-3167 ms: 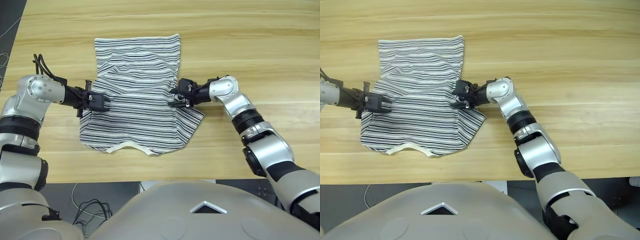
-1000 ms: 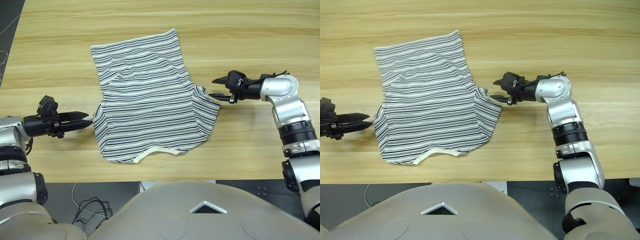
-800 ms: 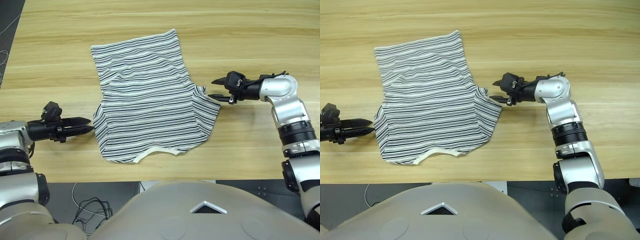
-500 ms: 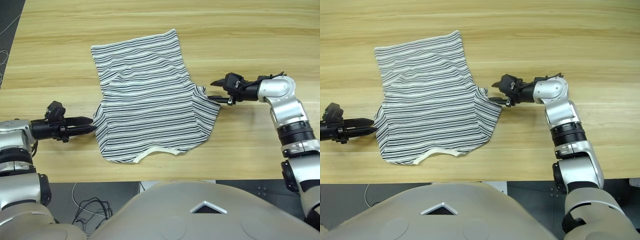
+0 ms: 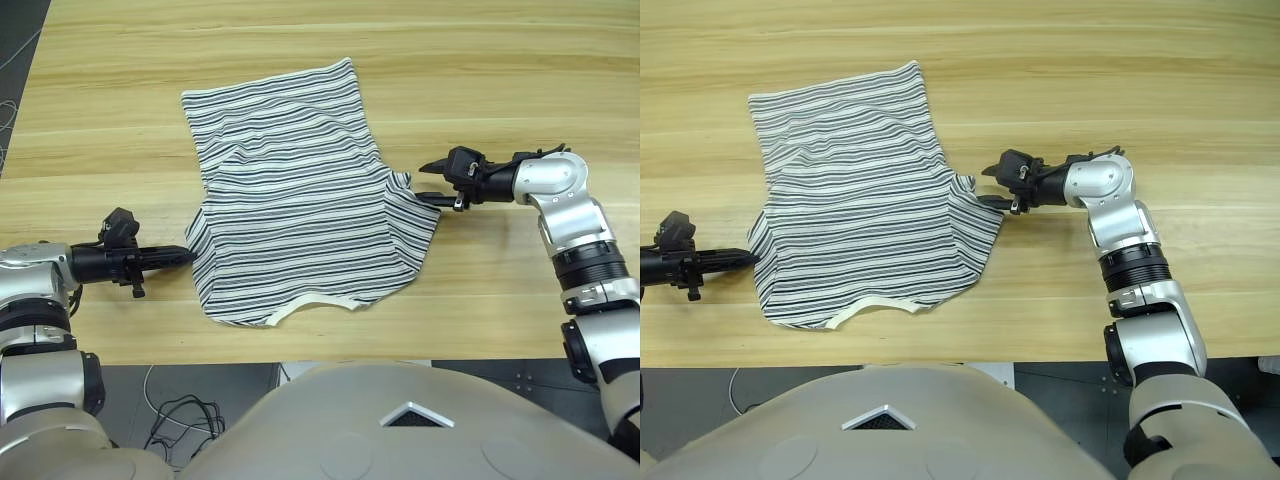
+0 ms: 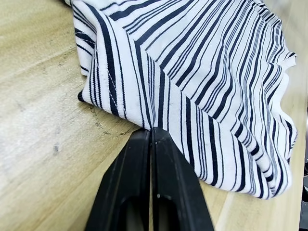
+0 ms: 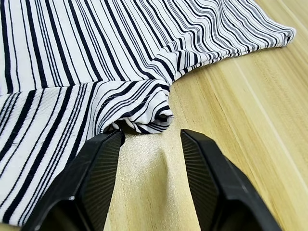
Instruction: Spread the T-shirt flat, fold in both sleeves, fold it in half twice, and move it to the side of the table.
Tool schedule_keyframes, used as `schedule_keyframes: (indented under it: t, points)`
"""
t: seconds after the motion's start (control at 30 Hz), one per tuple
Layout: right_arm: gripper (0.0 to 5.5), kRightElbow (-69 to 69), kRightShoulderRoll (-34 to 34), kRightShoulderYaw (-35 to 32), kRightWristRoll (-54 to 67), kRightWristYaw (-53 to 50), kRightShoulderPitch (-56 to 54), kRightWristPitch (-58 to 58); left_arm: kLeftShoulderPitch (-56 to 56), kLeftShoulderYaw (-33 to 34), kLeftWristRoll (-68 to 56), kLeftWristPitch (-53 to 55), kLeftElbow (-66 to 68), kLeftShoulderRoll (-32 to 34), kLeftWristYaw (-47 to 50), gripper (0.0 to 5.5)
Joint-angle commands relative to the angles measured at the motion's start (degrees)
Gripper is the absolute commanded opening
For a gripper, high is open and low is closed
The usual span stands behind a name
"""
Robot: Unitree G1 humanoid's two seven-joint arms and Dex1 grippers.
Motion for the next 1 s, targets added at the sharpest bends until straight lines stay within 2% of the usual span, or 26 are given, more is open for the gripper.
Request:
schedule_keyframes:
  t: [0.03, 0.3, 0.6, 1.0]
  points:
    - [2.28, 0.3, 0.2, 0.4, -0.6, -0.1, -1.0, -0.1, 0.3, -0.9, 0.0, 1.2, -1.6, -0.4, -0.5, 0.11]
    - [2.28, 0.5, 0.6, 0.9, -0.8, -0.1, -1.3, -0.1, 1.0, 0.4, -7.6, 2.5, -8.0, 1.8, -0.5, 0.11]
    - [2.28, 0.5, 0.9, 1.6, -0.9, 0.0, -1.6, -0.1, 5.3, -2.3, -14.2, 3.1, -14.3, 4.7, -0.5, 0.11]
    - [2.28, 0.6, 1.5, 2.1, -1.4, 0.2, -1.5, -0.2, 7.0, -1.9, -20.8, 6.0, -22.5, 6.8, -0.5, 0.11]
